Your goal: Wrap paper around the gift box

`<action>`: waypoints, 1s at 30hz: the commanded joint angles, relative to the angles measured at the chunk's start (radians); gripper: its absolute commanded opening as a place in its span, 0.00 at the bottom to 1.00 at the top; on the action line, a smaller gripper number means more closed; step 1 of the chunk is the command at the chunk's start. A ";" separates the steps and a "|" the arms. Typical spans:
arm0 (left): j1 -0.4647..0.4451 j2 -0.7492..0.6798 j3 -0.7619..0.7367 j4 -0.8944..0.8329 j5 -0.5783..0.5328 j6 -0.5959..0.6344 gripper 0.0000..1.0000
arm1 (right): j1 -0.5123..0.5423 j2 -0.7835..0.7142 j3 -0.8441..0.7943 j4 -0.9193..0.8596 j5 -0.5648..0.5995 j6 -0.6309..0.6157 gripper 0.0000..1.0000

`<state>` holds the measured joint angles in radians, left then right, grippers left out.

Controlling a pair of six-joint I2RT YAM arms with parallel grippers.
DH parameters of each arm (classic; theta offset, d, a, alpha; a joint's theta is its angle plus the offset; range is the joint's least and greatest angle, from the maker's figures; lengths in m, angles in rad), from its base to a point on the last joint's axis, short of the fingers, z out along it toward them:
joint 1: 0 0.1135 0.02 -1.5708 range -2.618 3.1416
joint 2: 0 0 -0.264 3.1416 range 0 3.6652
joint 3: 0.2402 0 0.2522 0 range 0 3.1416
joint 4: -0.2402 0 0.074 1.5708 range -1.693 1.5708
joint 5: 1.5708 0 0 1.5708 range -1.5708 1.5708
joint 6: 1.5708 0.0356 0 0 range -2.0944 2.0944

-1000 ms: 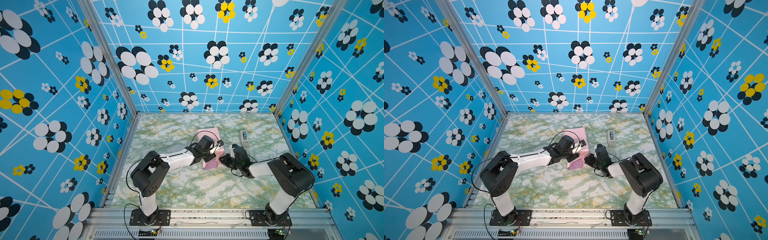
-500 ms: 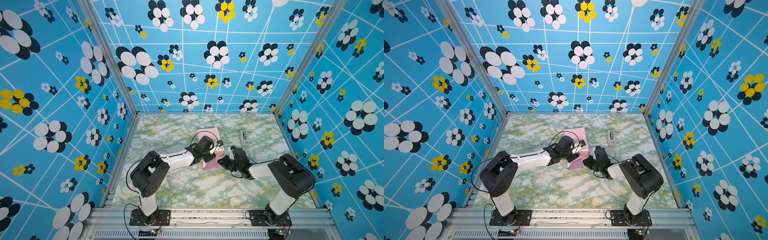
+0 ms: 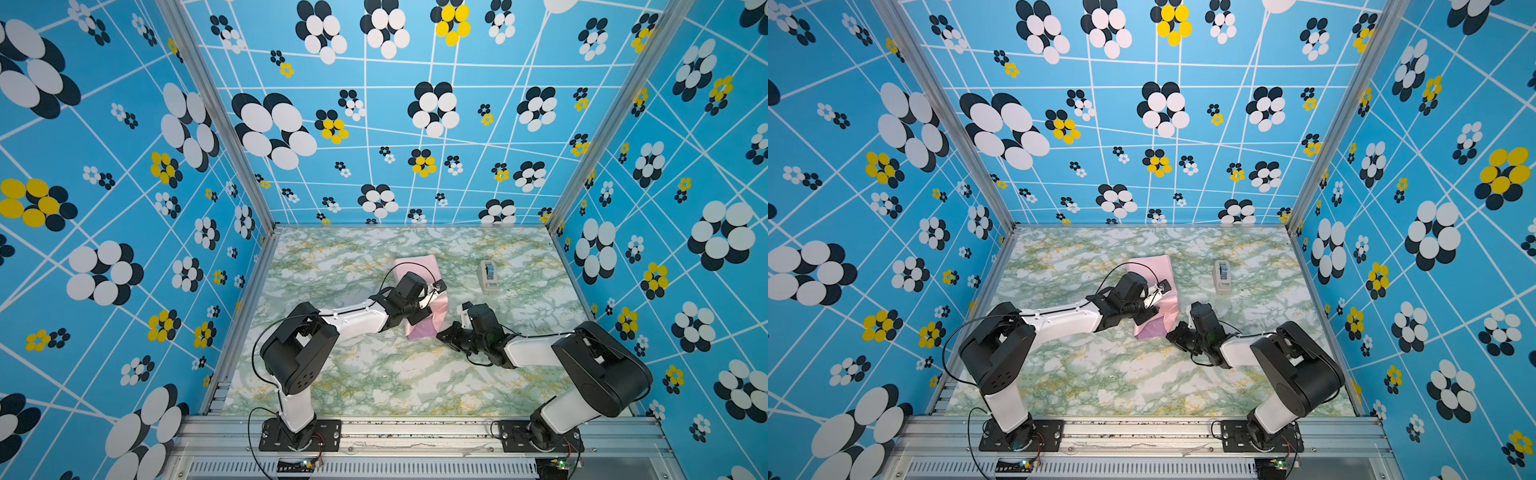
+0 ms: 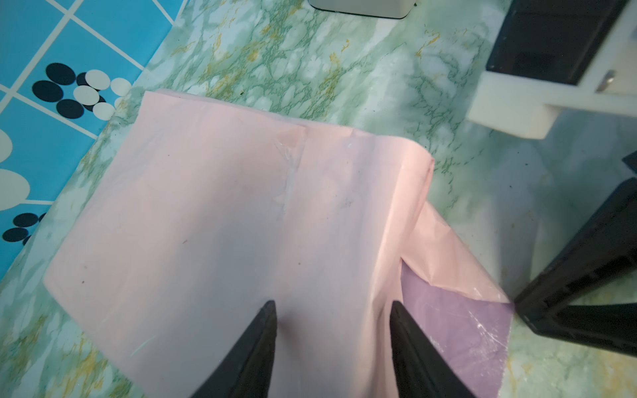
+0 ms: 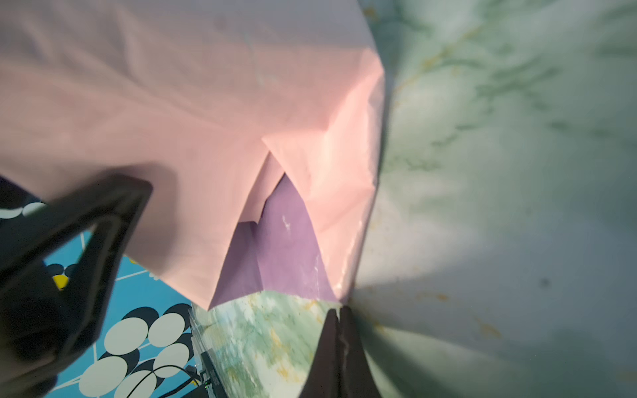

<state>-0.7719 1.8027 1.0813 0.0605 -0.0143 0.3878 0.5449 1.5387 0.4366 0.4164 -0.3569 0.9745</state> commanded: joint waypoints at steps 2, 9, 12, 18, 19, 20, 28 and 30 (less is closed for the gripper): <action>-0.006 -0.001 -0.030 -0.055 0.025 -0.018 0.53 | -0.027 -0.132 0.046 -0.196 -0.010 -0.081 0.00; -0.006 0.003 -0.028 -0.048 0.028 -0.018 0.53 | -0.140 -0.117 0.078 -0.146 -0.022 -0.093 0.00; -0.004 0.003 -0.027 -0.050 0.030 -0.017 0.53 | -0.142 -0.058 0.116 -0.099 -0.019 -0.082 0.00; -0.005 0.001 -0.026 -0.051 0.030 -0.015 0.53 | -0.142 0.025 0.132 -0.007 -0.002 -0.059 0.00; -0.005 0.003 -0.026 -0.051 0.031 -0.014 0.53 | -0.142 0.034 0.133 0.002 0.002 -0.059 0.00; -0.006 0.003 -0.026 -0.053 0.031 -0.012 0.53 | -0.141 0.044 0.136 0.011 0.004 -0.060 0.00; -0.004 0.007 -0.020 -0.054 0.040 -0.010 0.53 | -0.128 0.140 0.176 0.085 -0.016 -0.042 0.00; -0.006 0.009 -0.021 -0.056 0.040 -0.009 0.53 | -0.122 0.165 0.181 0.091 -0.013 -0.042 0.00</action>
<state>-0.7723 1.8027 1.0805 0.0639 -0.0143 0.3851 0.4107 1.6722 0.5949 0.4686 -0.3698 0.9207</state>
